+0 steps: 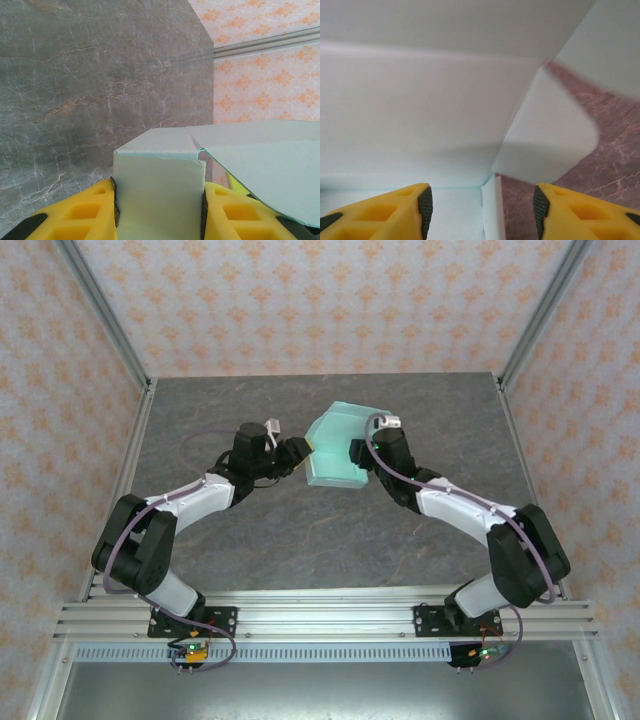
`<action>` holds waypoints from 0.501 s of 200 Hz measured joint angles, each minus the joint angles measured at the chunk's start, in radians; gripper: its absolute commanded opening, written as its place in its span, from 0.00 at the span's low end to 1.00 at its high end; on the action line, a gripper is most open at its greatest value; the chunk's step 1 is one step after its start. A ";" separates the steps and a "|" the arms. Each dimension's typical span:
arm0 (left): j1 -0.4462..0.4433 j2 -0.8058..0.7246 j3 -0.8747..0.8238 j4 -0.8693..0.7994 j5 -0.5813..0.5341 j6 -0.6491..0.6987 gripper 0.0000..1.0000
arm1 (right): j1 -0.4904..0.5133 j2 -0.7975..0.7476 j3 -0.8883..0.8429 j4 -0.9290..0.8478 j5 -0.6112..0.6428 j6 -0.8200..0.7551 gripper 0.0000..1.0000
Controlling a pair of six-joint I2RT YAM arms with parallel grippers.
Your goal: Fold the paper box
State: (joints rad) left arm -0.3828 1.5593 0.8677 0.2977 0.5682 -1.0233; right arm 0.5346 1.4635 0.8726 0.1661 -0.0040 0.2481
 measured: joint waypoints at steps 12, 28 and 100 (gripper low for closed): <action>-0.002 0.000 0.001 0.000 0.000 0.003 0.35 | -0.028 -0.005 0.000 -0.001 -0.028 0.002 0.58; -0.004 0.000 0.003 -0.002 0.000 0.011 0.35 | -0.054 -0.002 0.000 -0.015 -0.068 0.001 0.57; -0.004 0.000 0.016 0.005 0.005 0.005 0.35 | -0.053 0.103 0.000 -0.037 -0.126 -0.009 0.45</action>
State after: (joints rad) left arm -0.3866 1.5593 0.8841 0.3023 0.5732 -1.0187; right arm 0.4816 1.5661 0.8726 0.1291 -0.1303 0.2394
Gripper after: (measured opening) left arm 0.357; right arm 0.459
